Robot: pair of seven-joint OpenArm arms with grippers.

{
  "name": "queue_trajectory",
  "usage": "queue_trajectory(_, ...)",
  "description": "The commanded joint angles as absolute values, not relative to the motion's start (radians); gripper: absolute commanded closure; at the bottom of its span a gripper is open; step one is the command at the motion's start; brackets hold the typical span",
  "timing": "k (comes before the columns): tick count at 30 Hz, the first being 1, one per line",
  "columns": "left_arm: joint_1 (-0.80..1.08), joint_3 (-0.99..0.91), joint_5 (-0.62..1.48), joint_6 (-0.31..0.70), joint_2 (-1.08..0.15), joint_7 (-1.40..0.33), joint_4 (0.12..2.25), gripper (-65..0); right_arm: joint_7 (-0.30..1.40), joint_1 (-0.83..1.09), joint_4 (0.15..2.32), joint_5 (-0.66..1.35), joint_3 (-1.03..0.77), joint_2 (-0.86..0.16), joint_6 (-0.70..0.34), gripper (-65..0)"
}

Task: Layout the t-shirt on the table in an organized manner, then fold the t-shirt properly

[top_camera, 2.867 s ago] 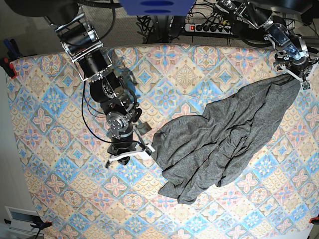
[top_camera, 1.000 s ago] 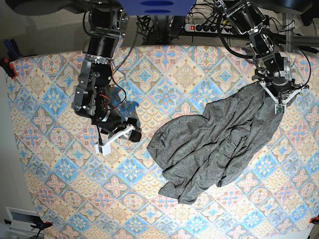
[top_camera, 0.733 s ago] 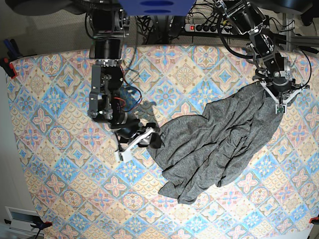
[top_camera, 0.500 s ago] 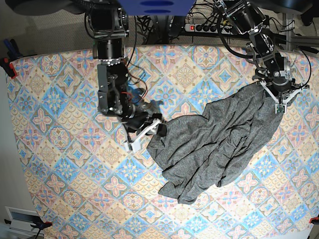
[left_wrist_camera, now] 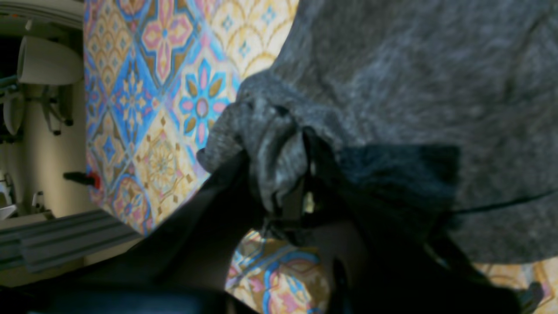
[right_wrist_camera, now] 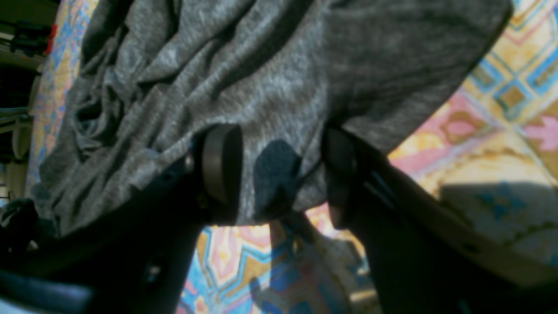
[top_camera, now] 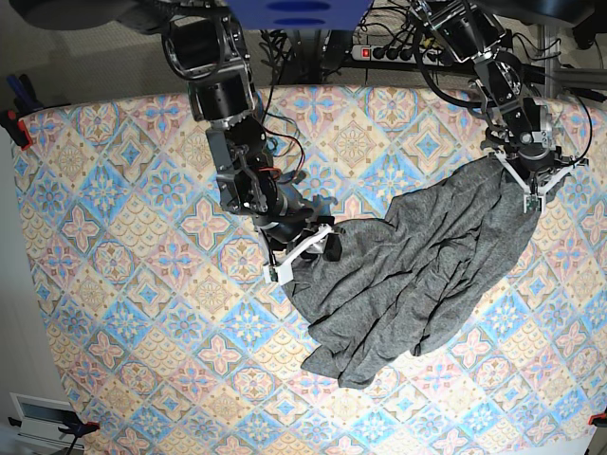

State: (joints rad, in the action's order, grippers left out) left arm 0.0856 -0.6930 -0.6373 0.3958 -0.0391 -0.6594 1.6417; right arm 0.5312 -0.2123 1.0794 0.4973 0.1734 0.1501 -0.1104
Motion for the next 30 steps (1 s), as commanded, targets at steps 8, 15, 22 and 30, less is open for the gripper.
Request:
queue_trajectory(8, 0.074, -0.694, -0.641, 0.387, -0.05, -0.647, 1.659, -3.3, 0.588, -0.26, 1.056, 0.481, 0.183, 0.153, -0.093, -29.3)
queue_trajectory(15, 0.087, -0.696, -0.642, 0.387, -0.053, -0.647, 1.659, -3.3, 0.588, -0.312, 1.055, 0.481, 0.177, 0.079, -0.091, -29.3)
queue_trajectory(22, 0.093, -0.694, -0.641, 0.387, -0.051, -0.647, 1.659, -3.3, 0.588, -0.314, 1.055, 0.481, 0.185, 0.031, -0.01, -29.3)
queue_trajectory(30, 0.088, -0.694, -0.641, 0.387, -0.05, -0.647, 1.662, -3.3, 0.588, -0.314, 1.055, 0.481, 0.186, 0.033, -0.002, -29.3)
